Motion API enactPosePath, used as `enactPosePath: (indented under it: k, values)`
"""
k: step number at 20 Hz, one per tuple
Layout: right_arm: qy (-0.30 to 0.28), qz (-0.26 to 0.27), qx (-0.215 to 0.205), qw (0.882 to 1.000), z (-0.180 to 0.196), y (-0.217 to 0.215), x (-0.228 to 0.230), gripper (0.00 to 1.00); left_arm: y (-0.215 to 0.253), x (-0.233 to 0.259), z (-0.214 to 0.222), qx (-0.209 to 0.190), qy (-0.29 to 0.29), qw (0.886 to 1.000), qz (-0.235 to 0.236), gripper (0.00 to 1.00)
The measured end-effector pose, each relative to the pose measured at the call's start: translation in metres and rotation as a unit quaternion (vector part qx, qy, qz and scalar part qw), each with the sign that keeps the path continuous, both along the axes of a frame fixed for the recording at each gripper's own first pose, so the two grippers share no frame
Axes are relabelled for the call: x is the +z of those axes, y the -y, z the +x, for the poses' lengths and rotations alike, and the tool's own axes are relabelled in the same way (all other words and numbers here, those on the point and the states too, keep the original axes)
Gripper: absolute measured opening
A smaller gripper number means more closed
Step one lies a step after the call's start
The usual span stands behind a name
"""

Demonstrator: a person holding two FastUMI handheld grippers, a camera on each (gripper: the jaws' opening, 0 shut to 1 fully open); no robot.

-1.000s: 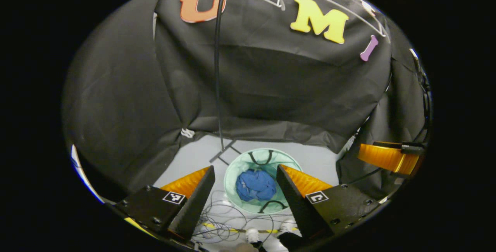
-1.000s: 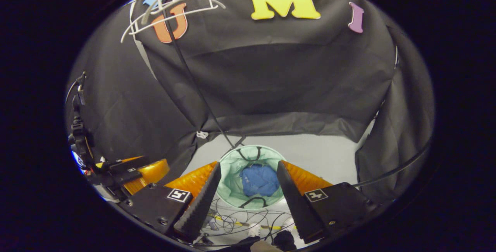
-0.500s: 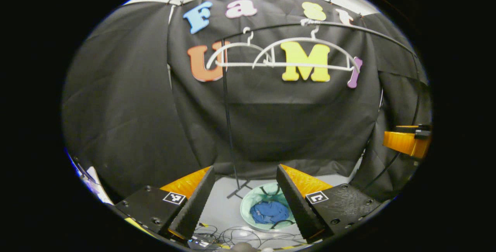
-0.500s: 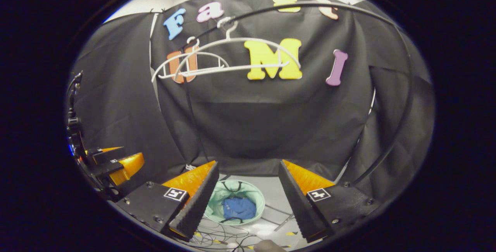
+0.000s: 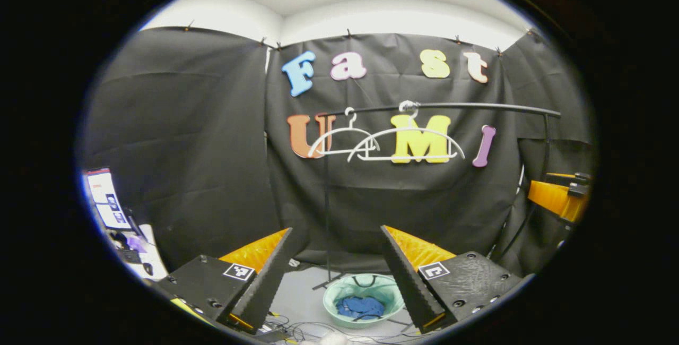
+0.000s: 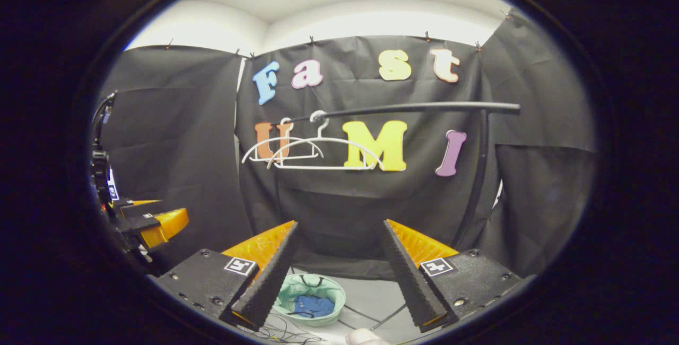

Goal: Grasp the clothes on the hanger with both hands and then place them into the laundry hamper below.

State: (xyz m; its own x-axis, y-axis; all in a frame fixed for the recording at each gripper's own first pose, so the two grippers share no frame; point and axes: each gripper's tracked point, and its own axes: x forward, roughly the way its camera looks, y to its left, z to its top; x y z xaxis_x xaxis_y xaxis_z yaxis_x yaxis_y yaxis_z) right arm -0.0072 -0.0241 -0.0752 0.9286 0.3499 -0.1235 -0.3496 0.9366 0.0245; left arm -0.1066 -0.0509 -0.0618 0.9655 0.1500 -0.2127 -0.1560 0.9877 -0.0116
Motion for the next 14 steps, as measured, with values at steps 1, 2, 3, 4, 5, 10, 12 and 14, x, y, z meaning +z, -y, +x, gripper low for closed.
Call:
enactPosePath:
  k: [1,2,3,4,5,10,12,14]
  values:
    - [0.007,0.012,-0.001,1.000,-0.017,0.009,0.010,0.98,0.003,0.011,-0.012,0.001,0.008,1.000,0.001,1.00]
    - [0.010,0.020,-0.005,1.000,-0.029,0.015,0.018,0.98,0.007,0.021,-0.023,-0.004,0.016,1.000,0.002,1.00]
    - [0.014,0.027,-0.008,0.999,-0.039,0.020,0.022,1.00,0.007,0.029,-0.033,-0.006,0.026,1.000,0.004,1.00]
    - [0.022,0.031,-0.011,0.999,-0.048,0.024,0.027,1.00,0.005,0.035,-0.041,-0.007,0.033,0.999,0.005,1.00]
    - [0.032,0.031,-0.021,0.999,-0.058,0.032,0.031,1.00,0.003,0.040,-0.048,-0.011,0.041,0.999,0.005,1.00]
    - [0.070,0.036,-0.060,0.995,-0.101,0.042,0.047,0.98,-0.013,0.060,-0.066,-0.018,0.068,0.997,0.011,0.99]
    - [0.069,0.040,-0.068,0.995,-0.112,0.038,0.046,0.99,-0.020,0.059,-0.075,-0.018,0.071,0.997,0.005,0.99]
    - [0.078,0.040,-0.071,0.994,-0.121,0.033,0.051,0.99,-0.027,0.054,-0.083,-0.016,0.070,0.997,-0.002,0.99]
